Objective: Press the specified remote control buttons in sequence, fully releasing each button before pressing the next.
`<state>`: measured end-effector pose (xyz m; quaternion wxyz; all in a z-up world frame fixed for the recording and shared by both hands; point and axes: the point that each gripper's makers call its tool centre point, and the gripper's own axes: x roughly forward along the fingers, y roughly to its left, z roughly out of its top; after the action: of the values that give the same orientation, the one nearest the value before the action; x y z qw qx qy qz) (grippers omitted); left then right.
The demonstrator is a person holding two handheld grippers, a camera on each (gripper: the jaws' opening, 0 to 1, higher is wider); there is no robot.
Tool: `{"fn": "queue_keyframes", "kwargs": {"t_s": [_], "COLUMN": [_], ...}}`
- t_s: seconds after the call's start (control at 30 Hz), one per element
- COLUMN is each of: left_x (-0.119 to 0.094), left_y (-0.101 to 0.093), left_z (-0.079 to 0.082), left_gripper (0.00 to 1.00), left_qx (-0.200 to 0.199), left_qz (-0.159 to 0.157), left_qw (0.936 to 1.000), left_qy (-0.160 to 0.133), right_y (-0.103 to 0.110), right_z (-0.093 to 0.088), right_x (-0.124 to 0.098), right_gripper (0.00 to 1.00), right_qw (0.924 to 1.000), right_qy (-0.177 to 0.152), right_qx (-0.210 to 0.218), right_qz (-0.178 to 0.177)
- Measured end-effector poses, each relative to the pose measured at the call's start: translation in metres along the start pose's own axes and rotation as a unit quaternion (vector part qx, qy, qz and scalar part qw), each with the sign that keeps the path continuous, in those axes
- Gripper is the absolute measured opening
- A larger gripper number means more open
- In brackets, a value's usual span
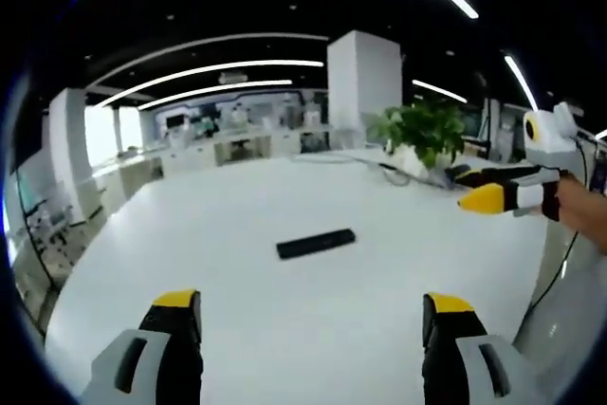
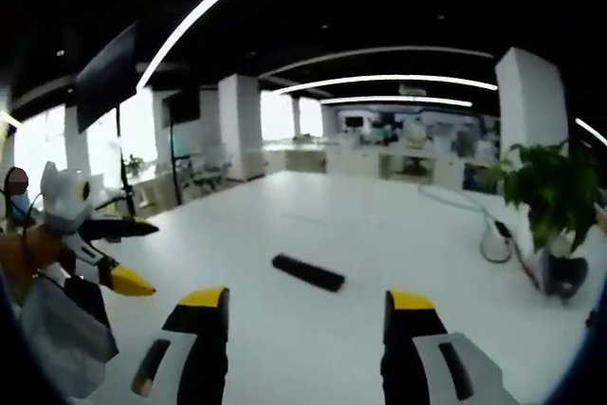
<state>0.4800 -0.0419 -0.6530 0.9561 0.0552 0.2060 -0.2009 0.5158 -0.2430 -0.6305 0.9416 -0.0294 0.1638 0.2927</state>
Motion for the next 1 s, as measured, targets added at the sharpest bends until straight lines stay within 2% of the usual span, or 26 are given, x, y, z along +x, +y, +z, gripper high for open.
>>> {"fn": "queue_keyframes", "kwargs": {"t_s": [0.23,0.7,1.0], "left_x": [0.015,0.049,0.071], "left_y": [0.018,0.022,0.03], "left_z": [0.009,0.004,0.003], "left_gripper": [1.0,0.99,0.97], "left_qx": [0.0,0.014,0.017], "left_qz": [-0.01,-0.045,-0.053], "left_qw": [0.9999,0.9984,0.9978], "left_qy": [0.004,0.029,0.036], "right_y": [-0.006,-0.014,-0.025], "right_z": [0.001,0.0,-0.001], "right_x": [0.009,0.033,0.046], "right_gripper": [0.62,0.6,0.58], "right_qw": [0.9999,0.9986,0.998], "right_qy": [0.007,0.031,0.039], "right_qx": [-0.005,-0.036,-0.042], "right_qz": [0.006,0.023,0.027]}}
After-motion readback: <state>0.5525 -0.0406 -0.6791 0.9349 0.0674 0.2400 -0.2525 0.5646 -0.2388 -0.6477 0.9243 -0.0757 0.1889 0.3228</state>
